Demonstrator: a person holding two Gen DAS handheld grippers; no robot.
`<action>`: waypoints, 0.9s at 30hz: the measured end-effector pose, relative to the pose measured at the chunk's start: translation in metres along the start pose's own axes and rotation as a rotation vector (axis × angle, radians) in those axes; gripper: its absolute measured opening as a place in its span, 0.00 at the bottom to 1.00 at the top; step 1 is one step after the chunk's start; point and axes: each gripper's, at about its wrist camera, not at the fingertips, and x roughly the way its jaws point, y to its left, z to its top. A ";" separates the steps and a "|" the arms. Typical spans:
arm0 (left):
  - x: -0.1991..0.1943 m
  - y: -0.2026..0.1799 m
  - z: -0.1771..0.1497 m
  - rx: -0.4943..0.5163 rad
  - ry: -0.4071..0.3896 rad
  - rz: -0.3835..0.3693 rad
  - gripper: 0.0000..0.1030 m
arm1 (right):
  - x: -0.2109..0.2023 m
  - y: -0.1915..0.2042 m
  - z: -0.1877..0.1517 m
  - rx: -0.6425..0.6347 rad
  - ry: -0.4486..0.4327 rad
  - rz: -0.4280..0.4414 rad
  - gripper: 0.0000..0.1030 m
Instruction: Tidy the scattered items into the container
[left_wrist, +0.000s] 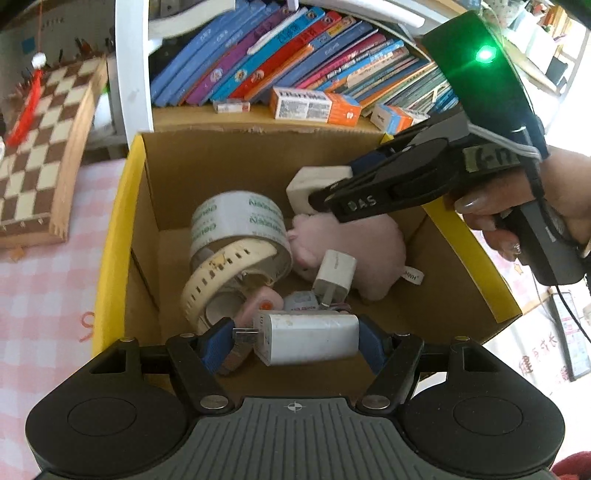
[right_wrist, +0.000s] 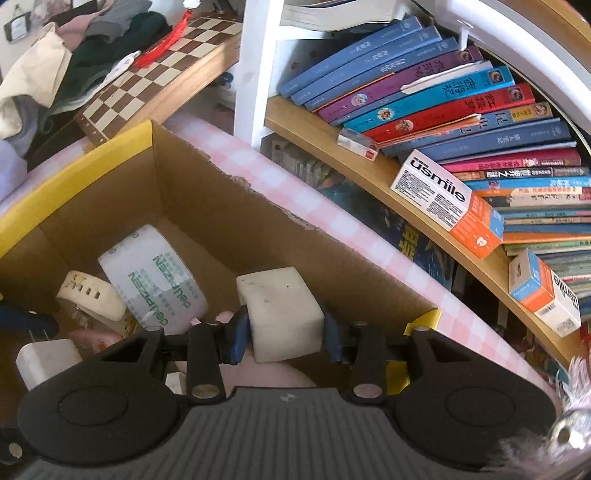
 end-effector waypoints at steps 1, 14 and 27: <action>-0.002 -0.002 0.000 0.014 -0.013 0.007 0.73 | -0.001 0.000 -0.001 0.007 -0.004 -0.010 0.57; -0.044 -0.023 -0.009 0.135 -0.160 0.058 0.86 | -0.046 0.009 -0.019 0.036 -0.076 -0.039 0.87; -0.110 -0.020 -0.035 0.113 -0.354 0.156 0.91 | -0.125 0.039 -0.055 0.091 -0.208 -0.075 0.91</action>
